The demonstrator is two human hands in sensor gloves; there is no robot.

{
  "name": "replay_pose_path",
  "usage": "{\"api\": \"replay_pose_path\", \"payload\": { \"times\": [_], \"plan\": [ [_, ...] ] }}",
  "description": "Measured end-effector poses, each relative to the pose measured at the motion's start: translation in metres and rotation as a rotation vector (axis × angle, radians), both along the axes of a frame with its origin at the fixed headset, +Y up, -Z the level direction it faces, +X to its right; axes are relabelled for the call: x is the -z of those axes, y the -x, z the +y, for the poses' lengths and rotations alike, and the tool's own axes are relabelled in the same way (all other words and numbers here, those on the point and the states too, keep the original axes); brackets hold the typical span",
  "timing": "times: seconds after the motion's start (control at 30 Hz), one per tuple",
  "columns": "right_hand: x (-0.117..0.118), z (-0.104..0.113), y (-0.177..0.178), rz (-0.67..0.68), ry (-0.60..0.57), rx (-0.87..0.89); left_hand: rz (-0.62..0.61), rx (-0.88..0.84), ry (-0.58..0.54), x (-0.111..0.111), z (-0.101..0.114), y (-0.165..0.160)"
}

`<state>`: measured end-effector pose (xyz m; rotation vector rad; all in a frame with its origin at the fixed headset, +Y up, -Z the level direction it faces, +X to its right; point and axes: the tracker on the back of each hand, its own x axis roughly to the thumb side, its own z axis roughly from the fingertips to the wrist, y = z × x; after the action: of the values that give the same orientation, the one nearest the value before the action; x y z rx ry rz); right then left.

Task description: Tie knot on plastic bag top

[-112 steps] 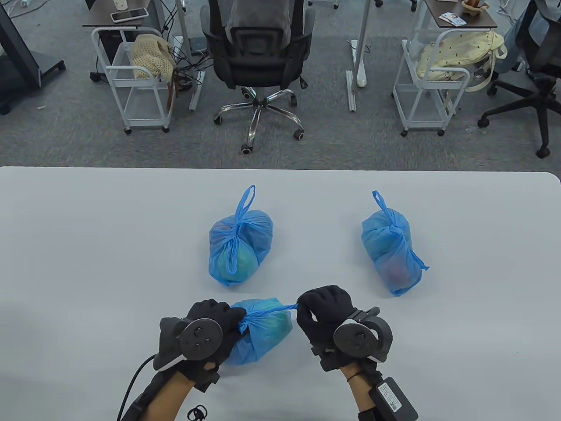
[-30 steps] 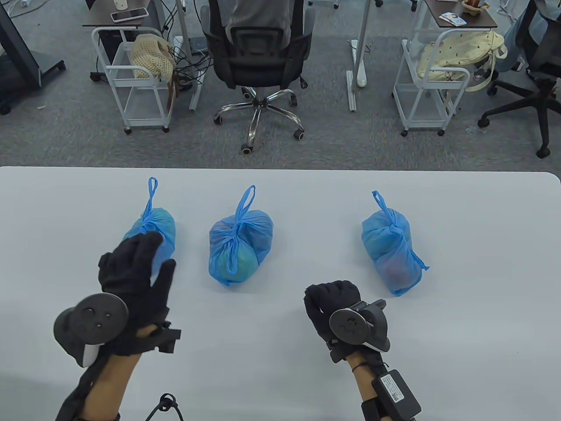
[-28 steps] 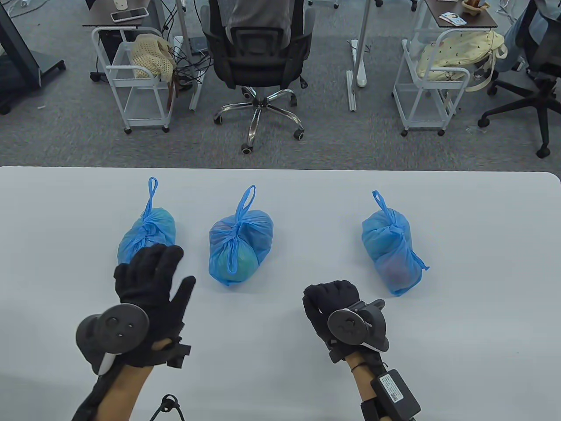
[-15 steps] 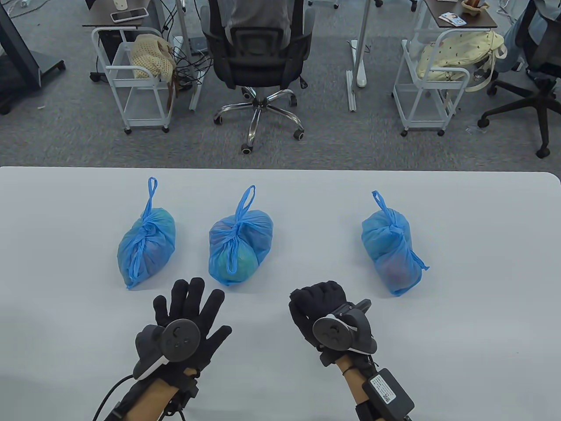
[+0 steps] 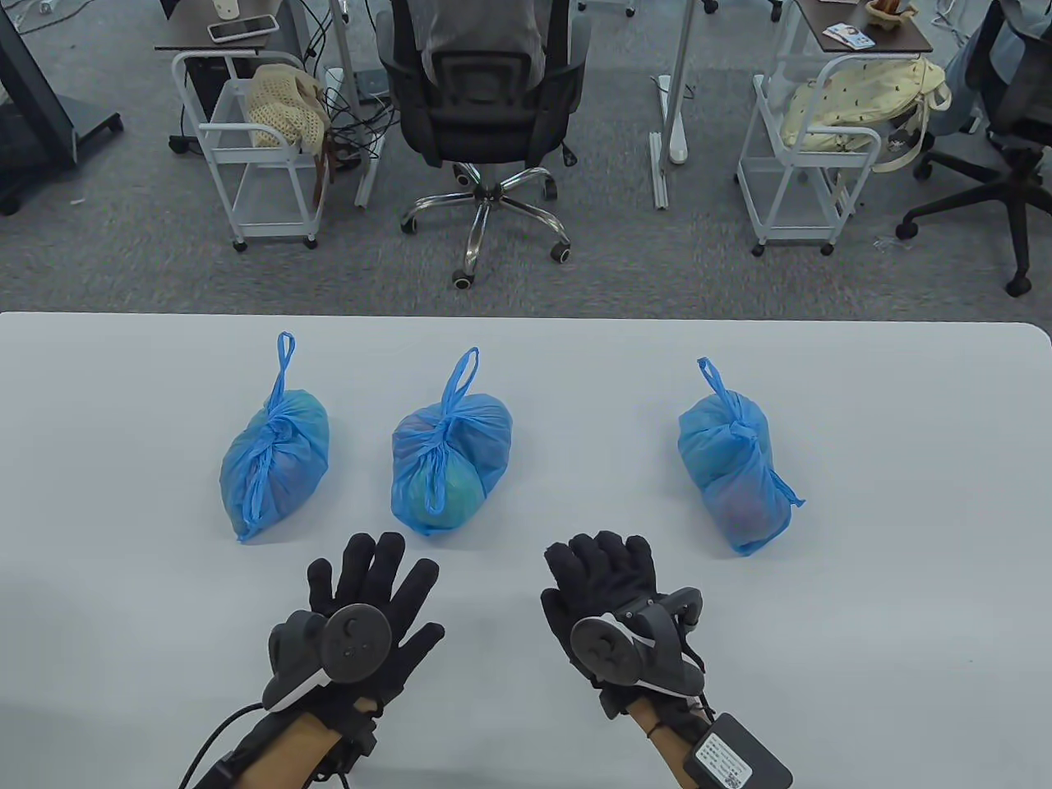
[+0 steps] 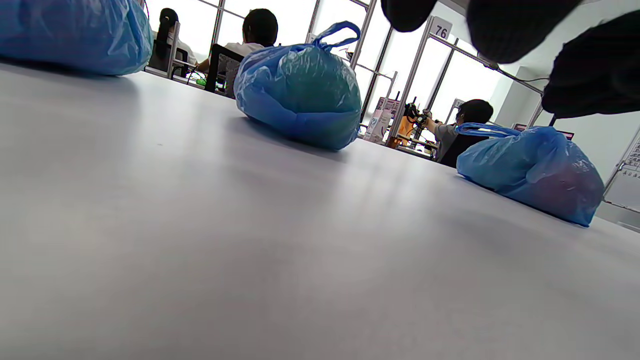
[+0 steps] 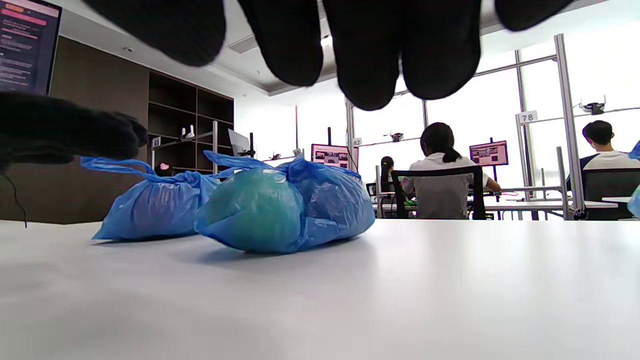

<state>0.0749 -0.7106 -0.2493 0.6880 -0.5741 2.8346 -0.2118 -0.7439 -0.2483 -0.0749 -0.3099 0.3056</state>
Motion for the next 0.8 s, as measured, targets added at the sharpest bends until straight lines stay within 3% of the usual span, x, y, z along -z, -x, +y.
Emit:
{"api": "replay_pose_path", "payload": {
  "times": [0.37, 0.8],
  "plan": [
    [-0.006, -0.026, -0.003, -0.032, 0.141, -0.040, -0.011, 0.028, 0.010, 0.000, -0.008, -0.004],
    [-0.007, -0.033, -0.003, -0.012, 0.251, 0.081, -0.041, -0.020, 0.042, -0.001, -0.012, -0.007]
  ]
}}
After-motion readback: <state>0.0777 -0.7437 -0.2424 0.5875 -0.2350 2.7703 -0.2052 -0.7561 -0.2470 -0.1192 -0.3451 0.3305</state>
